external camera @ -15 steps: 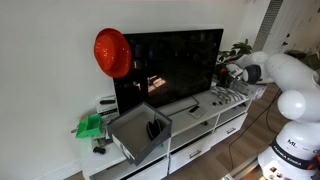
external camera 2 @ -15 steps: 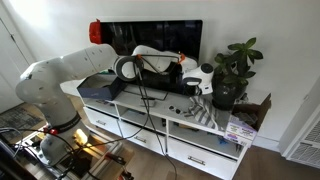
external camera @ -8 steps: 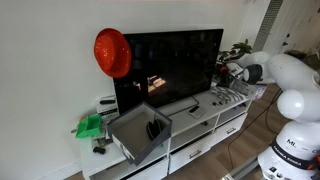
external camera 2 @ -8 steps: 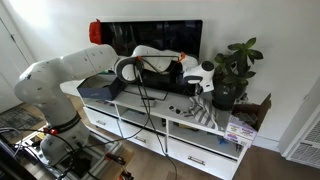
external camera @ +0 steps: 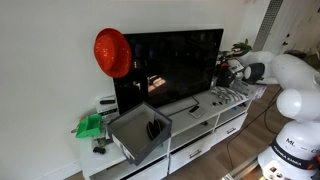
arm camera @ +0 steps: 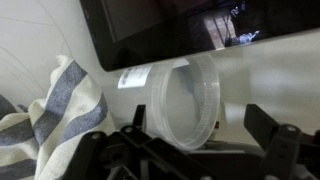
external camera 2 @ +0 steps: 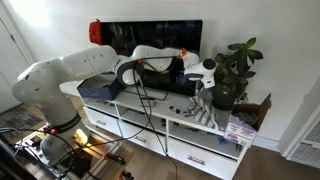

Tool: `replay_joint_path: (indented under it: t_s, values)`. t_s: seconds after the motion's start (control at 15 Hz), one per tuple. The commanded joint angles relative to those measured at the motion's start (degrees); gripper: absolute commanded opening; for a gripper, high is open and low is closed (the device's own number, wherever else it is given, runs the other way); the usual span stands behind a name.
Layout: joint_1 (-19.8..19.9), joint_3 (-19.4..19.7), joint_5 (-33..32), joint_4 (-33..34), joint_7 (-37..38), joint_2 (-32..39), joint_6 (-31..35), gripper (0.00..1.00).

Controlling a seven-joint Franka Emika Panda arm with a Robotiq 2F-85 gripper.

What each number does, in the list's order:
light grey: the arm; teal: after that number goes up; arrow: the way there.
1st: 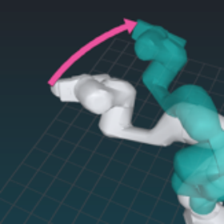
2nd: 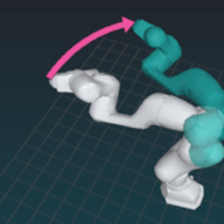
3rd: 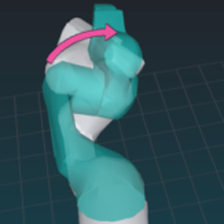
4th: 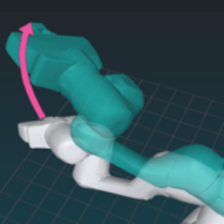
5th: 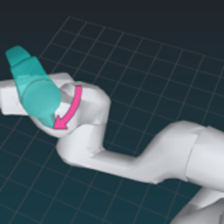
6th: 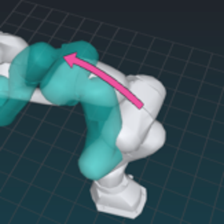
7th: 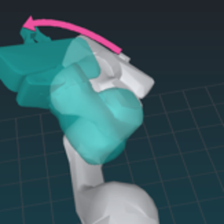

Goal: Place the cup to the right and behind the tv

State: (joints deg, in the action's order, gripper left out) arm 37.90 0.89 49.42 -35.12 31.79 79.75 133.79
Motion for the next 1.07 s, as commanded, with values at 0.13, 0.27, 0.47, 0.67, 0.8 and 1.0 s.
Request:
replay_joint_path:
  t_s: [0.13,0.27,0.47,0.67,0.8,1.0]
  values:
    - [1.38,-5.27,-0.61,7.13,-1.78,4.23,2.34,1.0]
    - [1.16,-3.59,-3.45,6.64,-0.23,3.84,-0.52,1.0]
    - [0.79,0.63,-7.71,2.17,0.89,0.57,-4.31,1.0]
    - [0.93,4.26,-10.95,1.72,0.77,-0.72,-7.57,1.0]
    - [1.18,6.15,-12.5,1.12,-1.25,-2.18,-11.48,1.0]
    - [0.72,9.05,-15.14,-0.07,-5.21,-4.82,-18.0,1.0]
